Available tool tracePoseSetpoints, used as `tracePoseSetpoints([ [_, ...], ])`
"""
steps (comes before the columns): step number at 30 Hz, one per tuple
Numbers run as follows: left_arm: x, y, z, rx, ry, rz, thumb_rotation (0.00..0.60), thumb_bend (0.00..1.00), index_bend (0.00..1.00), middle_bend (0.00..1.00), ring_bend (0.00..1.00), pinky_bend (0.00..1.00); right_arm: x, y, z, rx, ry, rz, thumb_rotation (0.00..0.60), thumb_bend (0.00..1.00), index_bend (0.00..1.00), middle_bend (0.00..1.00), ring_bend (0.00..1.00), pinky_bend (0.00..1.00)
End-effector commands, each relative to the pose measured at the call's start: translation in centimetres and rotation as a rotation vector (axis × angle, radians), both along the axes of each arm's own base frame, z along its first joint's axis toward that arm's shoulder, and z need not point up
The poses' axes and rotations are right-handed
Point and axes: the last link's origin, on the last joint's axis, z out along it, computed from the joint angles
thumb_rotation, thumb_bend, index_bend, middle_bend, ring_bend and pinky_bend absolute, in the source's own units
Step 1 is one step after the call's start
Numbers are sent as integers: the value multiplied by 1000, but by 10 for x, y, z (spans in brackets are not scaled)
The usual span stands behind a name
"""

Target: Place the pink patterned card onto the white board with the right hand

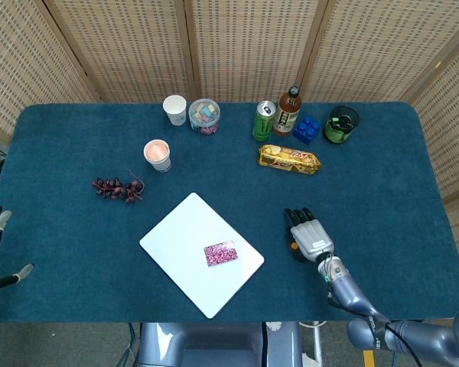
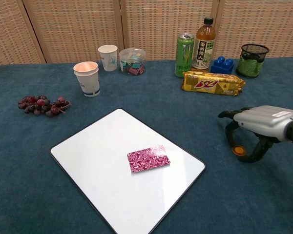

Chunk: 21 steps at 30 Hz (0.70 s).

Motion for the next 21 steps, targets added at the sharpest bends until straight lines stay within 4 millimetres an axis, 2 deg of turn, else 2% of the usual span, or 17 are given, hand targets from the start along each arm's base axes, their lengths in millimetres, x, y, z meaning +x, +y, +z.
tracePoseSetpoints([
  [1,0,0,0,0,0,0,600,0,0,0,0,0,0,0,0,-1,0,-3,600,350,527,0,0,0],
  [4,0,0,0,0,0,0,600,0,0,0,0,0,0,0,0,-4,-4,0,600,363,606,9,0,0],
  [8,0,0,0,-2,1,-1,600,0,0,0,0,0,1,0,0,-7,-10,8,600,369,641,23,0,0],
  [16,0,0,0,0,0,0,600,0,0,0,0,0,9,1,0,-4,-32,22,600,388,651,28,0,0],
  [21,-1,1,0,-3,-2,2,600,0,0,0,0,0,29,-2,-1,0,-54,58,600,390,651,28,0,0],
])
